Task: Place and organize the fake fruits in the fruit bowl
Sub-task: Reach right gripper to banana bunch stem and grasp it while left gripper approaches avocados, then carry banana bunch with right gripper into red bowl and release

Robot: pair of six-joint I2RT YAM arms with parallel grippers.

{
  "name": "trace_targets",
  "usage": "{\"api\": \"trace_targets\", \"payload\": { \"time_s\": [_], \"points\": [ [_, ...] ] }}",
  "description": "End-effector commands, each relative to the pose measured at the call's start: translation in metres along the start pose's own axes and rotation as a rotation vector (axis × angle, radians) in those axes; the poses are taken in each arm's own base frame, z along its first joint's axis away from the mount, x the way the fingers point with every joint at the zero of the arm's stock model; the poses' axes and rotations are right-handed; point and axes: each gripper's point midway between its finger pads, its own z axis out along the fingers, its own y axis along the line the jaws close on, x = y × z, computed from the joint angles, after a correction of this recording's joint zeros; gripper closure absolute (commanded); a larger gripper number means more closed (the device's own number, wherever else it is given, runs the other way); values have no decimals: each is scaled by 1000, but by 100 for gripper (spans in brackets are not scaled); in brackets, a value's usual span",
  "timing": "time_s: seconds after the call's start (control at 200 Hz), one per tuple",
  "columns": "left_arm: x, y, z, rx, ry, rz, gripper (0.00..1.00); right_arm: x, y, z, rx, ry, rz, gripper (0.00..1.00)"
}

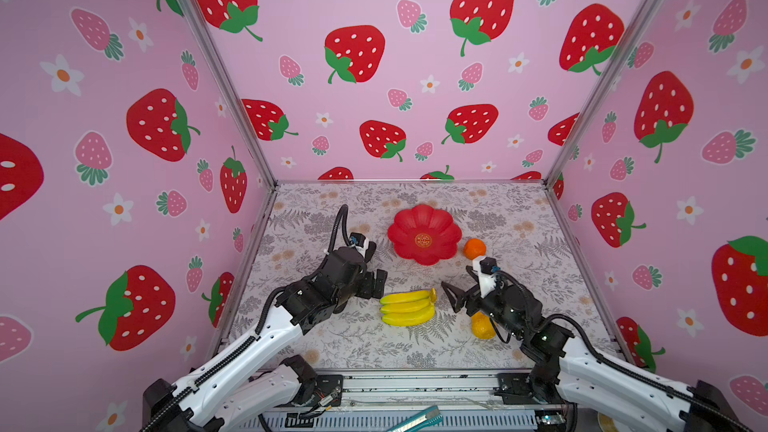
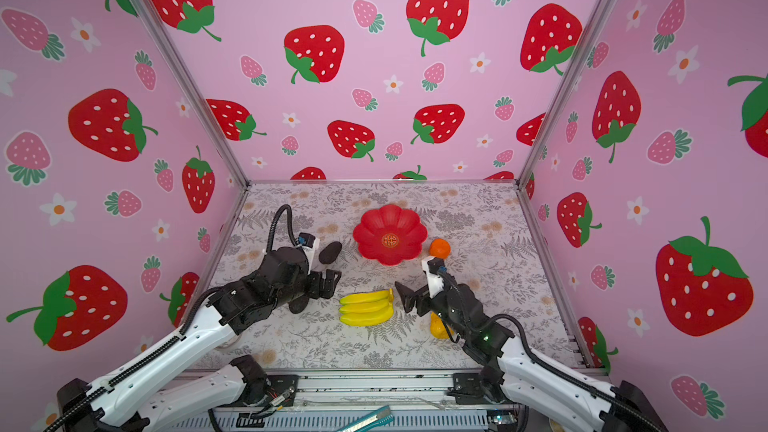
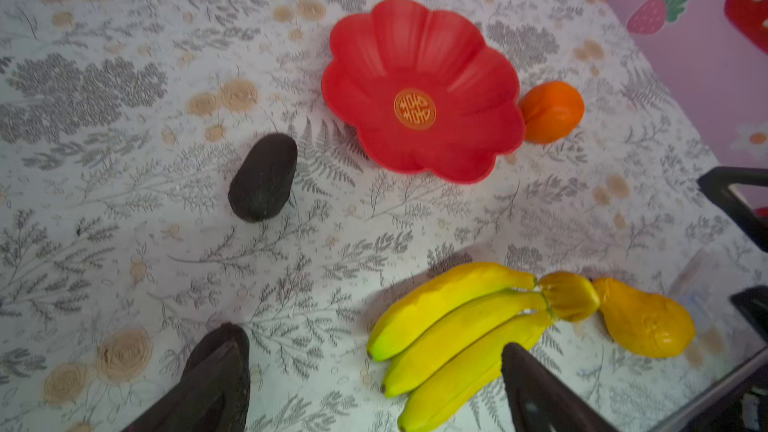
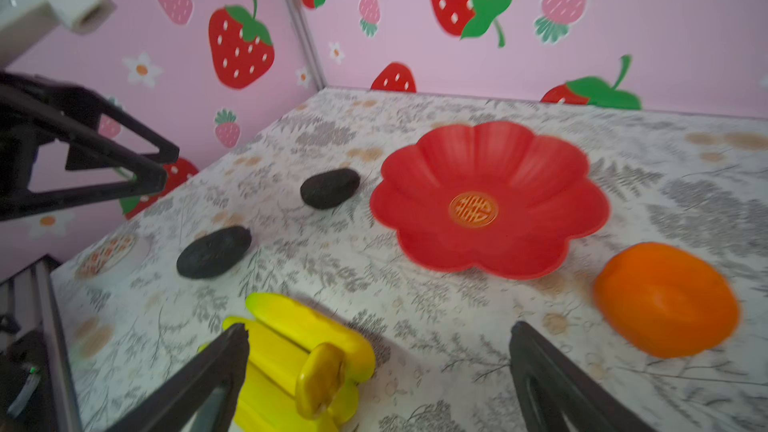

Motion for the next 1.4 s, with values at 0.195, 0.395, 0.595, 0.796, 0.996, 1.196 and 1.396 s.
{"api": "trace_targets", "payload": {
  "time_s": [0.195, 0.395, 0.595, 0.796, 0.996, 1.196, 1.396],
  "points": [
    [31, 19, -14, -62, 65, -41, 1, 35, 28, 24, -9, 128, -19, 0],
    [31, 20, -13, -65, 55, -44, 1, 57, 21, 45, 53, 211, -13, 15],
    [30, 23, -16, -73, 43, -42, 1, 69, 18, 56, 83, 245, 14, 31],
    [28, 27, -16, -95, 27, -44, 1, 79, 21, 65, 77, 290, 1, 58],
    [26, 28, -16, -102, 21, -42, 1, 70, 28, 68, 49, 284, -23, 89],
    [11, 30, -20, -131, -30, -22, 1, 11, 46, 74, -29, 231, -108, 98],
    [-13, 25, -15, -139, -87, 13, 1, -59, -3, 94, 63, 160, -108, 98]
  ]
}}
